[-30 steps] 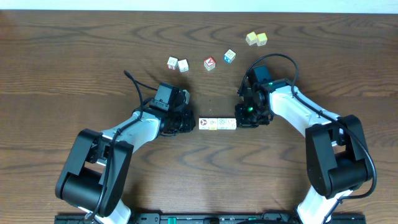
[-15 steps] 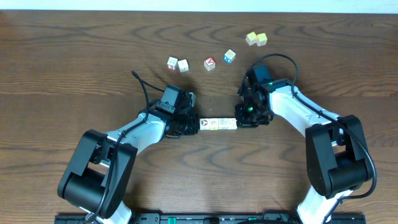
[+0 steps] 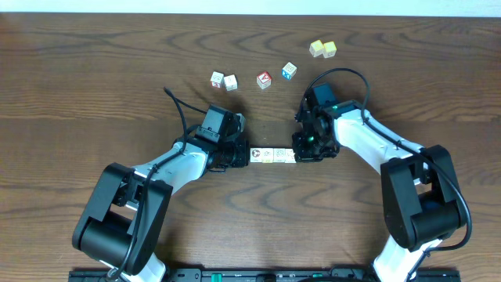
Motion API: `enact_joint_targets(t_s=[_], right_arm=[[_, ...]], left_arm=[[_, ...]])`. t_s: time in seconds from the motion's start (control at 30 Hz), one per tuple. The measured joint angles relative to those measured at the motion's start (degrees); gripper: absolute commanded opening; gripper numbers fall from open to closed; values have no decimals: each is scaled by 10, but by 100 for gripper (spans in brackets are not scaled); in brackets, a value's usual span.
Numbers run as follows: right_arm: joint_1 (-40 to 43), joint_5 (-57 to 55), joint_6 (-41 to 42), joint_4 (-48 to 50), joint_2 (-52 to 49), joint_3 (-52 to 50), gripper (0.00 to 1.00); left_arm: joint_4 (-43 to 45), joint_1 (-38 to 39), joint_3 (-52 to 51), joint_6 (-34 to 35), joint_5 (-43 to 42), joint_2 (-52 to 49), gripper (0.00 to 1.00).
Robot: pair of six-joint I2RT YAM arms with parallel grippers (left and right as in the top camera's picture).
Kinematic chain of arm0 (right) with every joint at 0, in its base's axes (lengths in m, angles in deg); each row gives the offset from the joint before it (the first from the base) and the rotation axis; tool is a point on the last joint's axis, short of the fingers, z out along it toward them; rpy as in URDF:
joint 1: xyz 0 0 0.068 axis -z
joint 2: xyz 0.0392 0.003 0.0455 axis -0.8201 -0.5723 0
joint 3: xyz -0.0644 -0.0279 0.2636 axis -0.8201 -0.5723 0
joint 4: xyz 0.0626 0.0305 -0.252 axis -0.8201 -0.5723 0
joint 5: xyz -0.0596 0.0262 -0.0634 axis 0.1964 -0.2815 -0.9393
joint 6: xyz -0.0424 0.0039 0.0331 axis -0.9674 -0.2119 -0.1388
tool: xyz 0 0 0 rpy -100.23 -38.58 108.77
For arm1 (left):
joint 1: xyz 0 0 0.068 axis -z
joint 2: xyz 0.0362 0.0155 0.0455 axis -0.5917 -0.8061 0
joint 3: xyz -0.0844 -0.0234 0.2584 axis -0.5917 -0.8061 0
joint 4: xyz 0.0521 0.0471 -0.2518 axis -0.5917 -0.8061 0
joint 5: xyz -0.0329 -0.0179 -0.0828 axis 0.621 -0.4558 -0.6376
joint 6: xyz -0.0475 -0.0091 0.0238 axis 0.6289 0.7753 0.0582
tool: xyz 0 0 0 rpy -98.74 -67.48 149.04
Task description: Lift 4 blocks
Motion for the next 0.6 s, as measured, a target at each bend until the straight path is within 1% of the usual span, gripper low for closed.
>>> enact_joint_targets(t_s=[0.33,0.6], right_arm=[[-1,-3,5,0,0,1,1],[-1,-5,8,-18,0,21,1]], left_arm=[[-1,0,0,0,0,2,8],[-9,0,0,0,2,12,7]])
